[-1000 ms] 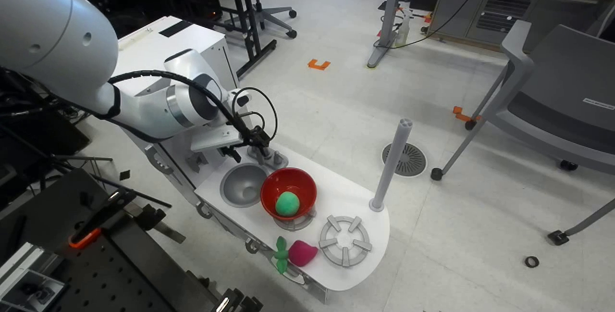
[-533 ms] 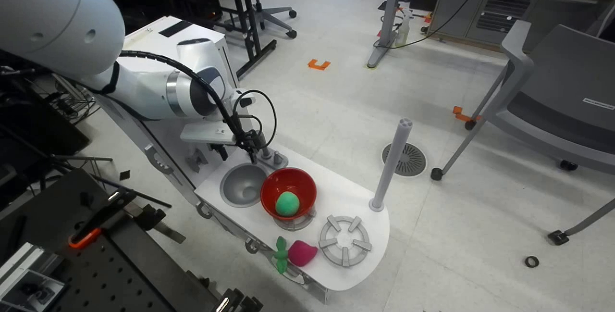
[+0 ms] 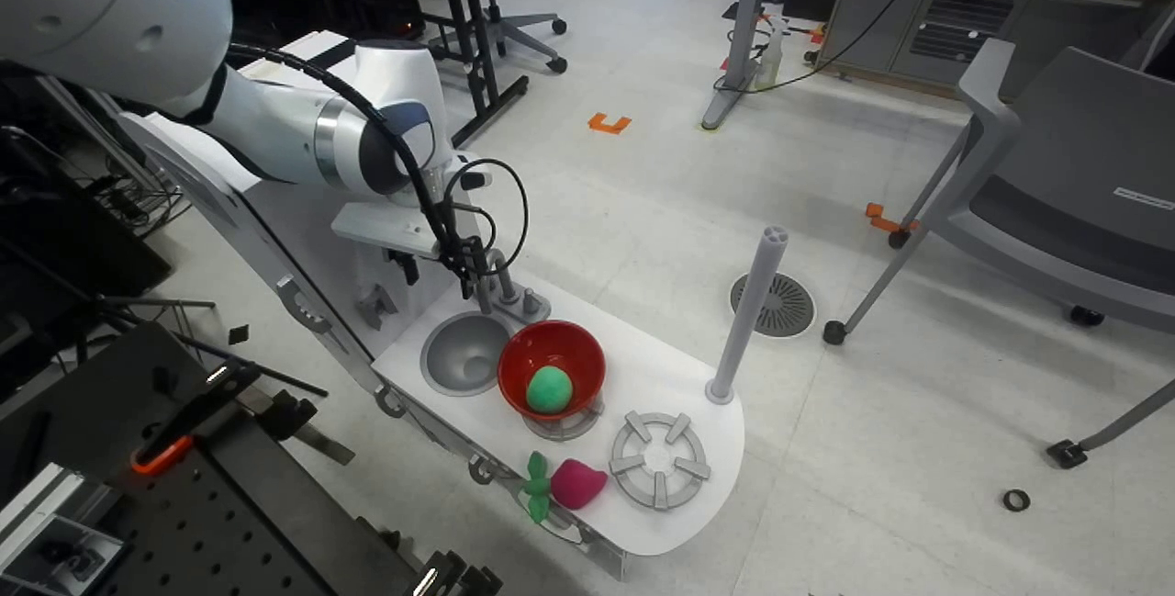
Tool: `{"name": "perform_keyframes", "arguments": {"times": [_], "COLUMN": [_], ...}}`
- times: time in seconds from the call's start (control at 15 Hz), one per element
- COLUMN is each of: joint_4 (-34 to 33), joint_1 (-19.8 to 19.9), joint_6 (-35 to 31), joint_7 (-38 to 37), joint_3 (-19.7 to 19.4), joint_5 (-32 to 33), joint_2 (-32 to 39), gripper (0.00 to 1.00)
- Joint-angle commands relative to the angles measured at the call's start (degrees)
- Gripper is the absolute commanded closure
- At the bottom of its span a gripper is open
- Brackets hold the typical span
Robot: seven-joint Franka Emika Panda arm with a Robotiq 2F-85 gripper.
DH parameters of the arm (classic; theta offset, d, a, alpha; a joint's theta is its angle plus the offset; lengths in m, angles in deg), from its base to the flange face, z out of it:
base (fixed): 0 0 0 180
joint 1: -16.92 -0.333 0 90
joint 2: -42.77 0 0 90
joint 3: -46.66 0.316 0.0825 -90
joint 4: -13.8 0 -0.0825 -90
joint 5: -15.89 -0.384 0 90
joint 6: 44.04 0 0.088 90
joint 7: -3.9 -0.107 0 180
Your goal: Push the faucet to the center of the sink
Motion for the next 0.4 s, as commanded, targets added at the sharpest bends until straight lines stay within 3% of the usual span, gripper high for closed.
{"name": "perform_keyframes", "arguments": {"times": [0.0,0.07,0.13,0.33], "joint_4": [5.6,6.5,1.8,4.0], "joint_1": [2.9,2.2,0.7,1.9], "joint_6": [8.5,11.3,7.2,10.3], "joint_7": [0.3,-1.2,0.0,-0.2], "joint_3": [1.4,-1.0,-0.8,-1.4], "joint_5": [-2.4,-3.5,-2.3,-2.9], "joint_2": [-5.9,-7.1,-2.5,-5.0], "gripper": [0.00,0.00,0.00,0.00]}}
